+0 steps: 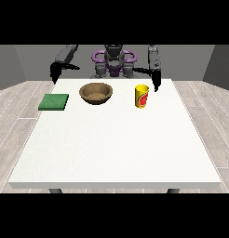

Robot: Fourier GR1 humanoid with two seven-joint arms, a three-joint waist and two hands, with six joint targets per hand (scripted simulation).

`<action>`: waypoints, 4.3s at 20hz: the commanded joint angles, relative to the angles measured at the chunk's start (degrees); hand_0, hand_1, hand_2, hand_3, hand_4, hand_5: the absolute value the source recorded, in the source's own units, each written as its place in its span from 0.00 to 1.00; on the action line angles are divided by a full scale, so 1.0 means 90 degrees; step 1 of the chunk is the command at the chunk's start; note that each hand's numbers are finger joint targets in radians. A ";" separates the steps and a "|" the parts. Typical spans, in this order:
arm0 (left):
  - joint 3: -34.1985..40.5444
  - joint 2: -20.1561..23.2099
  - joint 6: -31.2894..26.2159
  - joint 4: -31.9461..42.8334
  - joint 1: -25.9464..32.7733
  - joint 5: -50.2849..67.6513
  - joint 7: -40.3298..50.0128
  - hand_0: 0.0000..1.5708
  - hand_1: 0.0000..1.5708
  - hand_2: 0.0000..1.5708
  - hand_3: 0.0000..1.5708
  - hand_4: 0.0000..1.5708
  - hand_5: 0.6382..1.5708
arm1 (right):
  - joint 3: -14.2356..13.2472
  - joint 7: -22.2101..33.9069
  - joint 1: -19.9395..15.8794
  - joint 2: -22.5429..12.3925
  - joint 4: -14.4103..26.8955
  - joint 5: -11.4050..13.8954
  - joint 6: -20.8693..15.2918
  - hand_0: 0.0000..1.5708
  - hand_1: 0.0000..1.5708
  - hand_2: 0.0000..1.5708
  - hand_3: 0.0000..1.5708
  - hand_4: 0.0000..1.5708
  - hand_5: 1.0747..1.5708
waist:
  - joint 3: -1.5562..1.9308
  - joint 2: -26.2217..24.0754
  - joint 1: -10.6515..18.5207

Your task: Pick the cup and pour the ball into the bowl, then pick the bowl and place it on the pad

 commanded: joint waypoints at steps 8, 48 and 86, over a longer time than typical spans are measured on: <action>0.0196 -0.0266 0.0149 0.1796 -0.0436 -0.0063 -0.1637 0.00 0.00 0.00 0.00 0.00 0.67 | -0.0281 -0.1005 -0.0167 -0.0196 0.0880 -0.0023 0.0284 0.00 0.00 0.00 0.00 0.00 0.98 | 0.0000 0.0408 -0.0061; -0.3057 -0.0844 0.3180 0.2167 -0.1892 -0.5976 0.3228 0.86 0.86 1.00 1.00 0.67 1.00 | -0.1405 -0.1392 -0.0016 -0.1866 0.4163 -0.0355 0.1301 0.00 0.00 0.00 0.00 0.00 0.97 | 0.0015 -0.1674 0.1101; -0.5983 -0.0861 -0.0427 0.1693 -0.3850 -0.9950 0.5016 0.98 0.98 1.00 1.00 0.76 0.88 | -0.0914 -0.1002 -0.1394 -0.1630 0.4742 -0.0138 0.1021 0.00 0.00 0.00 0.12 0.00 0.89 | 0.0005 -0.1393 0.0415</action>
